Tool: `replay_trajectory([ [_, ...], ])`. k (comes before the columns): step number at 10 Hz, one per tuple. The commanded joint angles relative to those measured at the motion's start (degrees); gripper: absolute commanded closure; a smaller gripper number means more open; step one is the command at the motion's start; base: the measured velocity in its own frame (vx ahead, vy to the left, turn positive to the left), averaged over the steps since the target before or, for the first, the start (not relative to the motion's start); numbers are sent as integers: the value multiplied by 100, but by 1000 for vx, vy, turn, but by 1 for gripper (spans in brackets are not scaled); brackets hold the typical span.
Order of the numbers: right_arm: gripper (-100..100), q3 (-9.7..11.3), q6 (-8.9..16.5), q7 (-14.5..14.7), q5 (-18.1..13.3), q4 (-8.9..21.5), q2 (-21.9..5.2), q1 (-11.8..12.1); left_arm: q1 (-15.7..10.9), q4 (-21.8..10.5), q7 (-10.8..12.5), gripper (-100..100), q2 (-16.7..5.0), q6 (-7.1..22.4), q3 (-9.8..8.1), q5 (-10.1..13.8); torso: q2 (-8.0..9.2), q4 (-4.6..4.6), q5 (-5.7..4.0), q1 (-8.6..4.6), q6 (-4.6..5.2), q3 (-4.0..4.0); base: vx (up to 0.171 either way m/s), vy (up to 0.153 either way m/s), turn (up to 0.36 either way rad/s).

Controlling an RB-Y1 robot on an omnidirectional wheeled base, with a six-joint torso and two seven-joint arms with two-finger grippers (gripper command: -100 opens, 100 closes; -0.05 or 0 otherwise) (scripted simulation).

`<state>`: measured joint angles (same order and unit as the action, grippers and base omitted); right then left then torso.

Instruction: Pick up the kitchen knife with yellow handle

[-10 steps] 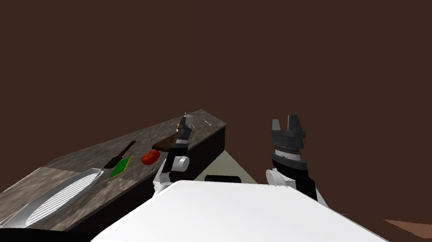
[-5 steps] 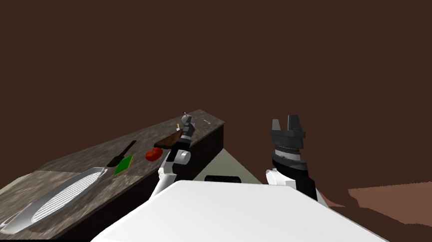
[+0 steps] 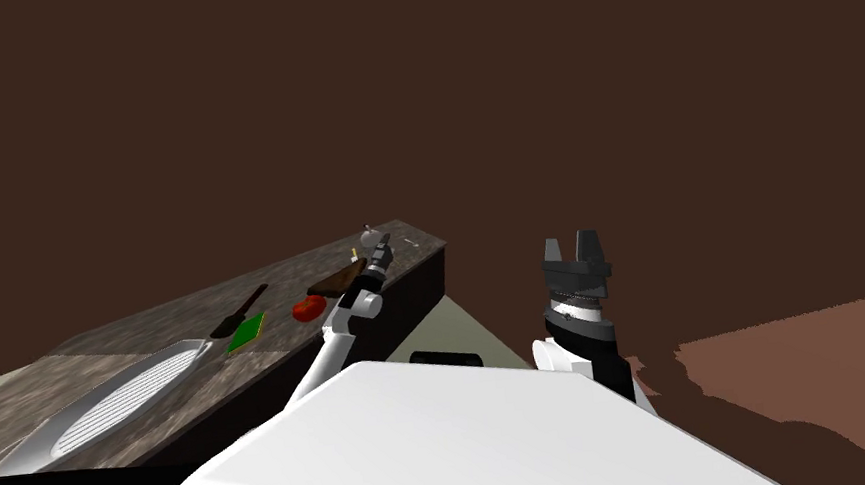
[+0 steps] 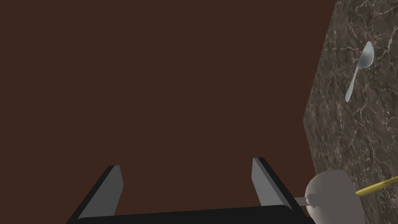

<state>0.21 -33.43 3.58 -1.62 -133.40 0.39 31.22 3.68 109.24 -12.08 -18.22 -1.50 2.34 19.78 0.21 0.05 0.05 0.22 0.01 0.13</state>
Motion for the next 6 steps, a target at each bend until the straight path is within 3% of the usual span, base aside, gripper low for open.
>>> replay_trajectory([
  [1,0,0,0,0,0,0,0,0,-88,-58,-79,-100,-26,279,11,57,0,0,0,0,0,0,-53,45,-66],
  [2,0,0,0,0,0,0,0,1,-324,-294,-191,-100,-143,439,17,195,-4,-1,1,1,-4,-2,-53,41,-112],
  [3,0,0,0,0,0,0,0,0,-324,-294,-191,-100,-143,610,17,195,-6,-1,1,0,-1,-3,-46,28,-73],
  [4,0,0,0,0,0,0,0,1,-564,-540,-302,-100,-264,812,21,326,-8,-2,0,-5,-3,-4,-52,35,-133],
  [5,0,0,0,0,0,0,0,0,-564,-544,-302,-100,-264,969,21,326,-8,-2,0,-2,-1,-4,-48,31,-64],
  [6,0,0,0,0,0,0,0,1,-805,-806,-411,-100,-388,1145,24,451,-9,-2,0,-3,-4,-5,-48,32,-140],
])
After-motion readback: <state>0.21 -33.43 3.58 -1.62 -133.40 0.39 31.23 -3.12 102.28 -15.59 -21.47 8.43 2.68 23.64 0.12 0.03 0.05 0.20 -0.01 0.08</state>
